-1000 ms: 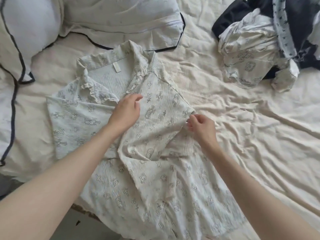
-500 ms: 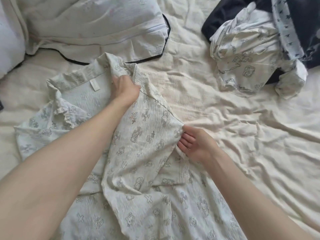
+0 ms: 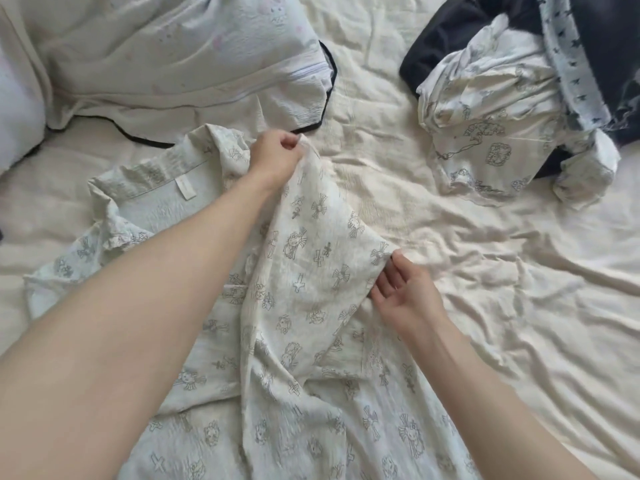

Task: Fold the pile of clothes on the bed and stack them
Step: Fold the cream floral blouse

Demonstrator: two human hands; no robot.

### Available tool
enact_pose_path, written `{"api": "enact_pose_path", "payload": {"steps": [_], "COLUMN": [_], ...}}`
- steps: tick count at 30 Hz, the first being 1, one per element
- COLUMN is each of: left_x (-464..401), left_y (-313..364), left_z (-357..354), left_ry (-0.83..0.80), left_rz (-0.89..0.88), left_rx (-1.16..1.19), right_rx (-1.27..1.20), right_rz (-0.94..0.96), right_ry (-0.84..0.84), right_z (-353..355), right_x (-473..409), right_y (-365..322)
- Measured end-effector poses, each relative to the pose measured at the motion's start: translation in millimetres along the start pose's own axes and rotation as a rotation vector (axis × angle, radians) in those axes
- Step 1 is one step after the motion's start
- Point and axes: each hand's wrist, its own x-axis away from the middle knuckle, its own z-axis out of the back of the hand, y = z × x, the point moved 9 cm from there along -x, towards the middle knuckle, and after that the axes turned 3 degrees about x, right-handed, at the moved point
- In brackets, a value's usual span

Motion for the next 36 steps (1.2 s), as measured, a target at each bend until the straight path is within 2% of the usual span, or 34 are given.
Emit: {"api": "enact_pose_path", "payload": {"steps": [3,6,10,14,18,23,26,28,32,36], "left_x": [11.0,27.8,79.0,167.8,265.8,364.8,392.4,398.9,402.1,401.7], "left_y": [-24.5,-31.3,-44.5,-76.0,-139.6,-192.3,-206.2,-204.8,-202.5,-221.6], "left_z": [-1.8,16.7,40.5,55.0,51.7,24.0,15.6,16.2,40.6,80.1], "left_ry": [-0.001,0.044,0.082,0.163,0.187,0.123,0.099,0.095,0.183,0.227], "left_rz": [0.071,0.018,-0.043,-0.042,0.211,0.49,0.584,0.57,0.562,0.533], "left_rx": [0.005,-0.002,0.022,0.002,0.076,0.13,0.093,0.14,0.434,0.58], "right_rx": [0.112,0.258,0.424,0.877,1.292,1.526,1.583,1.595,1.558,1.379], "right_rz": [0.034,0.084,0.176,0.328,0.364,0.335,0.299,0.343,0.421,0.225], "right_ry": [-0.043,-0.103,-0.073,-0.011,-0.068,-0.179,-0.229,-0.231,-0.274,-0.305], "right_z": [-1.0,-3.4,9.0,40.5,70.9,83.0,80.0,77.6,74.5,78.1], "right_x": [2.6,12.9,32.7,57.3,75.9,88.1,93.3,101.5,130.3,138.2], "right_y": [1.0,0.3,6.4,28.4,69.0,109.7,122.7,125.0,139.2,174.0]}}
